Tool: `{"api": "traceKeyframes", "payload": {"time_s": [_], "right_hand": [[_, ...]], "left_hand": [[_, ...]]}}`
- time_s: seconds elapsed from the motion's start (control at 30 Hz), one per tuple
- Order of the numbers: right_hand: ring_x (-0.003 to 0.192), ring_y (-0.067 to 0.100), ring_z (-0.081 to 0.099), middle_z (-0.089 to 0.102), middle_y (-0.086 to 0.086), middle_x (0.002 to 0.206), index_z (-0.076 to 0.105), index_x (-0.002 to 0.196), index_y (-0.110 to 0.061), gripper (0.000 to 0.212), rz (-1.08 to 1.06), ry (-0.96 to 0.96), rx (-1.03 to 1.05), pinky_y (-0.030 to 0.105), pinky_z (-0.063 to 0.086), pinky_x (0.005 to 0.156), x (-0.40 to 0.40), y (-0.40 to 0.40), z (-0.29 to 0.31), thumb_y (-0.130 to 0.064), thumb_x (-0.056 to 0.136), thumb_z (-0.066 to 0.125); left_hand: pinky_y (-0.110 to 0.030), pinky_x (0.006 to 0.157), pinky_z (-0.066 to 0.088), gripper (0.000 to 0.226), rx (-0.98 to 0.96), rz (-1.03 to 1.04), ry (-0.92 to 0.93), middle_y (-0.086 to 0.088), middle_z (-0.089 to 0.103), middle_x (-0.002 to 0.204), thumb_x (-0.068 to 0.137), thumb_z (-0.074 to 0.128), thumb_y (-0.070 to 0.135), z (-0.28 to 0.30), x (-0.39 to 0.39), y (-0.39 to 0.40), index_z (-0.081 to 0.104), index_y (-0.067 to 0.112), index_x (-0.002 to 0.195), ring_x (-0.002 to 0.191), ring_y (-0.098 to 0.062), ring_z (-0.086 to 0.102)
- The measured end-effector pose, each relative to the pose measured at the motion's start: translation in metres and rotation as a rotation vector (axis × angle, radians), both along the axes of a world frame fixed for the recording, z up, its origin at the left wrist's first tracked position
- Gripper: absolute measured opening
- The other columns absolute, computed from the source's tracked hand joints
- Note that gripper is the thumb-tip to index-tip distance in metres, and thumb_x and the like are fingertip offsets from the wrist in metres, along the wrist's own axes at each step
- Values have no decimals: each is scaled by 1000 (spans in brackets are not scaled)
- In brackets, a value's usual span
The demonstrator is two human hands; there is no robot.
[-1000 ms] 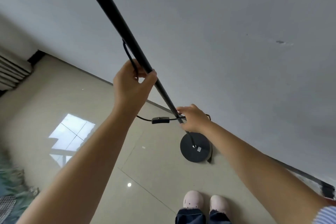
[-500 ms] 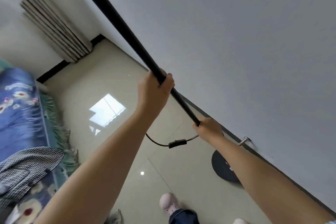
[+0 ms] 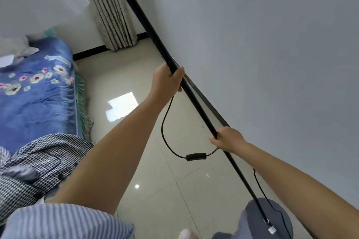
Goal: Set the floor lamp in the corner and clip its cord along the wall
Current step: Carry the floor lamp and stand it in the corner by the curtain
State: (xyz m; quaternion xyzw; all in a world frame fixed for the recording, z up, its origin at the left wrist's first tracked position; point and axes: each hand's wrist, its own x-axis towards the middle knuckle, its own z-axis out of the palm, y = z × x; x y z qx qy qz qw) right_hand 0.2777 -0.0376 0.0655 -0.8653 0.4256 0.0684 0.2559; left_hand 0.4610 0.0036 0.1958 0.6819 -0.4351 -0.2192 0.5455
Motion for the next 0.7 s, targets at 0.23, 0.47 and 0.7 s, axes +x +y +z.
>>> {"api": "traceKeyframes", "payload": {"time_s": [0.23, 0.47, 0.7], "right_hand": [[55, 25, 41, 60, 15, 65, 23, 42, -17, 46, 45, 13, -26, 23, 22, 44, 142, -47, 16, -21, 82, 45], [40, 7, 37, 63, -2, 56, 34, 40, -18, 43, 140, 14, 24, 21, 24, 41, 311, -143, 31, -19, 81, 47], [40, 10, 38, 66, 5, 63, 34, 43, -18, 41, 151, -47, 34, 22, 24, 41, 486, -250, 48, -19, 82, 48]], "left_hand": [[-12, 32, 41, 32, -80, 75, 25, -2, 54, 54, 85, 43, -2, 17, 137, -42, 38, 19, 62, 40, -12, 49], [-7, 32, 40, 31, -82, 119, -20, -7, 52, 59, 86, 42, -2, 35, 299, -132, 38, 17, 62, 45, -12, 50], [-9, 33, 43, 31, -104, 150, -17, -1, 51, 59, 87, 44, 2, 58, 461, -235, 38, 21, 64, 49, -10, 54]]}}
